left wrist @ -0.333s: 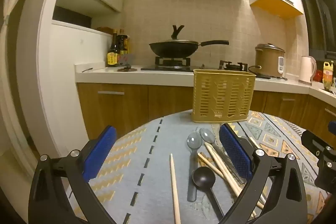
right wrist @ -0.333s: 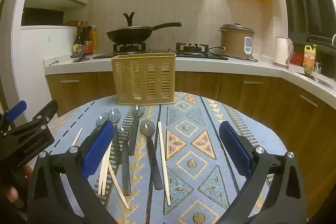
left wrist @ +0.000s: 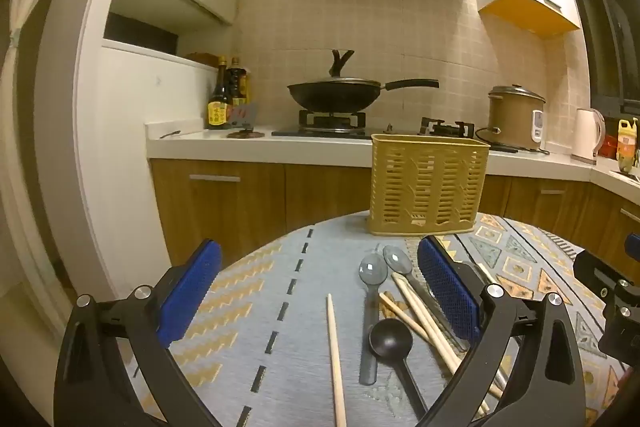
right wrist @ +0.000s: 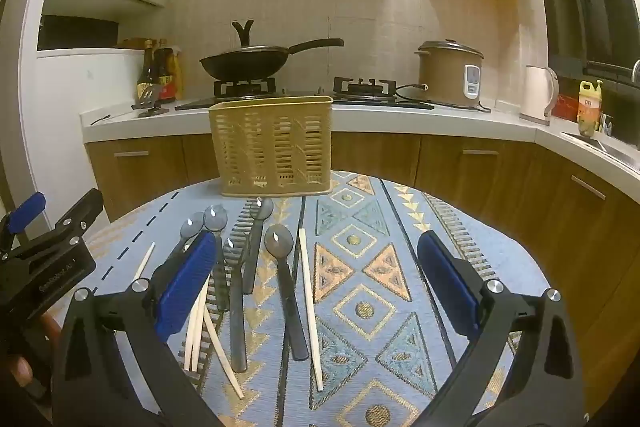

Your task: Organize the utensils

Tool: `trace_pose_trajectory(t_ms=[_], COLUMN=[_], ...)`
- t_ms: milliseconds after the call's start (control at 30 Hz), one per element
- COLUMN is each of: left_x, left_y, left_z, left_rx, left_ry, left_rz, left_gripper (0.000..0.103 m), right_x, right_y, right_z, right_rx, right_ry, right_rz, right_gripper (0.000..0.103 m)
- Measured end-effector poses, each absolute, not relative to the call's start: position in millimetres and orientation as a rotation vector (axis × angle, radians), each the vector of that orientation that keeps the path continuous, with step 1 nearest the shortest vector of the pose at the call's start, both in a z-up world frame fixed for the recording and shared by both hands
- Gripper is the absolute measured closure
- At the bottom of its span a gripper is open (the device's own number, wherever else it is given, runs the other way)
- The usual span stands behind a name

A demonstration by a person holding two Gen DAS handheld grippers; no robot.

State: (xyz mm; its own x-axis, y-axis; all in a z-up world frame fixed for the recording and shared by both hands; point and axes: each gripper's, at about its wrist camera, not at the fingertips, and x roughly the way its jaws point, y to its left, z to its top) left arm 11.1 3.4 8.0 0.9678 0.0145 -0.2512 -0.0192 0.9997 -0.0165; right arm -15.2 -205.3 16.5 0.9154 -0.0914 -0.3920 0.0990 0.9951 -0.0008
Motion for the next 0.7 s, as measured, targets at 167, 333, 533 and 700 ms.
trace_pose_trajectory(t_ms=[167,333,533,700], left_x=[1,-2,-2,-1], left_y=[0,0,1,0], left_z=[6,7,5,5], left_rx=[-0.028,-0.025,-0.027,-0.027], left_ry=[0.235,0.24,0.235,0.238], left_rz=[0.03,0.04,0.042,0.042], left_gripper=[0.008,0.008,0.008,0.008], right_x=[-18,-17,-15,-18], right_y=[-202,-204,-202,-201], right_z=[12,11,8,8], right_rx=[0.02,0.031,0.031,0.026], right_ry=[0.41,0.417,0.421,0.415], right_rz=[-0.1,-0.098,-0.098,-0.098], right_gripper=[0.007,0.007,0.007,0.007])
